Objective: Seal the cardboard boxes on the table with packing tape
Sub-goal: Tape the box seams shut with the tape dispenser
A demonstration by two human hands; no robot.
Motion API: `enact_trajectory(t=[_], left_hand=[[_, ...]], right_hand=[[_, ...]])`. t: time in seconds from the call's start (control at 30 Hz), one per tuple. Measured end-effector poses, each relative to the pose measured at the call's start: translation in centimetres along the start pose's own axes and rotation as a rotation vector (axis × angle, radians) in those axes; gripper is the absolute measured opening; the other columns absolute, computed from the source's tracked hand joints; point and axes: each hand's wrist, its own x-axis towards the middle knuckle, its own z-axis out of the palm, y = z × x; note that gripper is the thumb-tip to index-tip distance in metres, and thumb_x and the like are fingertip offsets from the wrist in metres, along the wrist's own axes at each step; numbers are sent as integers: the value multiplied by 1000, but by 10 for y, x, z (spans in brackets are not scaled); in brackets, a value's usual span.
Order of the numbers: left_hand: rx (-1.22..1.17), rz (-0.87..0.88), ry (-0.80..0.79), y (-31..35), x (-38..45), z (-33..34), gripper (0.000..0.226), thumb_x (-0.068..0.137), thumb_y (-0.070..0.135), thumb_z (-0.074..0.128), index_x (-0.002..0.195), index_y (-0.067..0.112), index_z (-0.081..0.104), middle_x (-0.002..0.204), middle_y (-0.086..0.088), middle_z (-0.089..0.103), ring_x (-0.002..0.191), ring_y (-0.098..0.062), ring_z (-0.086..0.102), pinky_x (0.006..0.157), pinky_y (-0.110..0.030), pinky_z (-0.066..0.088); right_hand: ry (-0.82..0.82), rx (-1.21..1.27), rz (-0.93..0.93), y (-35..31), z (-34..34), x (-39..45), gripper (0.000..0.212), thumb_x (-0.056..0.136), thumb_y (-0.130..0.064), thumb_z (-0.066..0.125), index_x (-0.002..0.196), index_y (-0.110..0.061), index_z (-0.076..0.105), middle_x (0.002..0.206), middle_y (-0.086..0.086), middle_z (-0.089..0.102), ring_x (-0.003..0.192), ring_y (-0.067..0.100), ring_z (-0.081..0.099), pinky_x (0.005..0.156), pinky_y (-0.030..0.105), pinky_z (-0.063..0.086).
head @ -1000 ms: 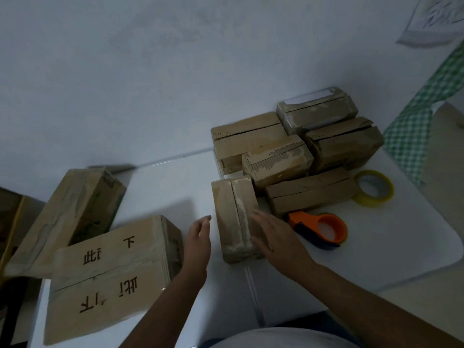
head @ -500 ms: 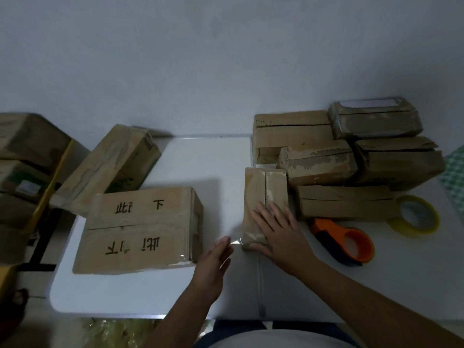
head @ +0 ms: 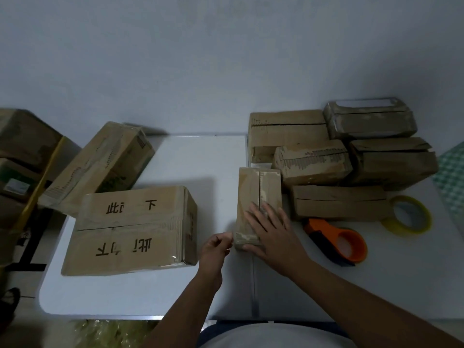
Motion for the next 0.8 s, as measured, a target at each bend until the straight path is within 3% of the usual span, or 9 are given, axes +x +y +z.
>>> enact_trajectory(t=[0.17, 0.27, 0.37, 0.5, 0.6, 0.7, 0.8], left_hand=[[122, 46, -75, -3, 4, 5, 9, 98, 15, 58, 91, 13, 63, 97, -4, 68, 94, -19, 60, 82, -28, 46], [349, 98, -69, -4, 7, 4, 12, 101, 23, 53, 110, 18, 59, 122, 1, 55, 97, -10, 56, 77, -19, 44], [479, 143, -34, 2, 10, 9, 26, 102, 23, 52, 127, 18, 51, 130, 3, 42, 95, -1, 52, 79, -19, 41], [566, 203, 10, 15, 10, 15, 15, 99, 18, 56, 111, 9, 61, 110, -6, 64, 97, -18, 62, 77, -25, 48], [463, 212, 64, 19, 2, 5, 18, 99, 22, 57, 99, 10, 70, 91, -1, 72, 92, -17, 68, 80, -27, 52], [373, 138, -43, 19, -9, -2, 27, 101, 30, 52, 101, 15, 75, 92, 3, 76, 89, -6, 70, 78, -19, 55], [434, 136, -121, 22, -16, 0, 27, 101, 33, 54, 105, 19, 76, 96, 0, 76, 96, -15, 70, 89, -35, 57]], right_hand=[[-23, 2, 7, 0, 1, 1, 77, 93, -72, 19, 155, -26, 15, 163, -3, 9, 150, 22, 1, 118, 52, 10], [-27, -3, 10, 0, 1, 0, 77, 93, -71, 20, 155, -26, 15, 163, -3, 7, 150, 22, 0, 118, 52, 10], [-33, -3, 9, -1, 0, 1, 77, 93, -71, 21, 155, -26, 14, 163, -3, 5, 150, 22, -1, 118, 53, 11], [-34, 1, 8, -1, -1, 1, 78, 93, -72, 21, 155, -26, 13, 163, -4, 4, 150, 22, -2, 119, 53, 10], [-23, 7, 12, -1, -1, 0, 78, 93, -72, 21, 155, -26, 15, 163, -4, 5, 150, 22, -1, 118, 52, 10], [-31, 2, 9, -1, -1, 0, 77, 93, -71, 22, 155, -25, 16, 163, -3, 8, 150, 23, 1, 117, 52, 11], [-36, -14, 9, -1, 0, 1, 77, 94, -70, 20, 155, -24, 17, 163, -1, 9, 150, 24, 3, 117, 53, 11]])
